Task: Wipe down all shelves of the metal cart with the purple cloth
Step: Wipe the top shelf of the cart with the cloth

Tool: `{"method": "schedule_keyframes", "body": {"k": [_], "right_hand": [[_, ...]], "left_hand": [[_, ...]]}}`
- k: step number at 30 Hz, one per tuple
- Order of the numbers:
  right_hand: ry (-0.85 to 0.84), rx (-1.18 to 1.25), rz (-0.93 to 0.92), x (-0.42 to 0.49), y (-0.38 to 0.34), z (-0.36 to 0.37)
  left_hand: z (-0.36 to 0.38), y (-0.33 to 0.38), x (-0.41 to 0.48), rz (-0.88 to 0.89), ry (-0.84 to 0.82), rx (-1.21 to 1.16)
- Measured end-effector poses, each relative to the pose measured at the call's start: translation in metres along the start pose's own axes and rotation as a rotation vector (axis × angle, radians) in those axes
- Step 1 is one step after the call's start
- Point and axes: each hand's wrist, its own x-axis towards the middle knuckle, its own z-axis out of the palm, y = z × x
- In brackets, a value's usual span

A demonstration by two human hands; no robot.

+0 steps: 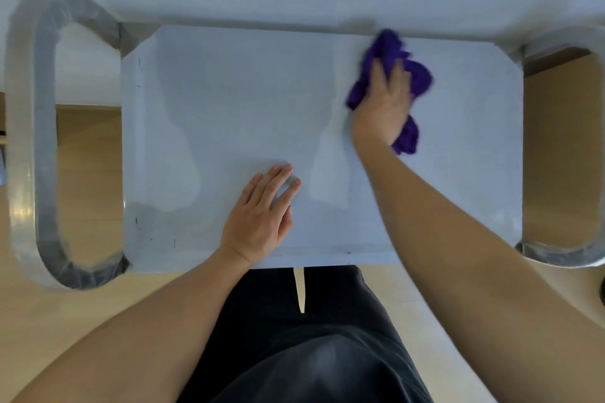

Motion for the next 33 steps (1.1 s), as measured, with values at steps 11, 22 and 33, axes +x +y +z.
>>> {"method": "schedule_keyframes", "body": {"k": [11, 22, 33], "right_hand": [[-0.167, 0.007, -0.536, 0.001, 0.03, -0.005], [-0.218, -0.02, -0.574, -0.072, -0.006, -0.003], [-0.333, 0.017, -0.447, -0.156, 0.018, -0.03]], "left_hand": [[0.001, 0.004, 0.003, 0.009, -0.015, 0.005], [0.002, 0.006, 0.002, 0.012, -0.016, -0.013], [-0.001, -0.001, 0.001, 0.032, -0.049, -0.088]]}}
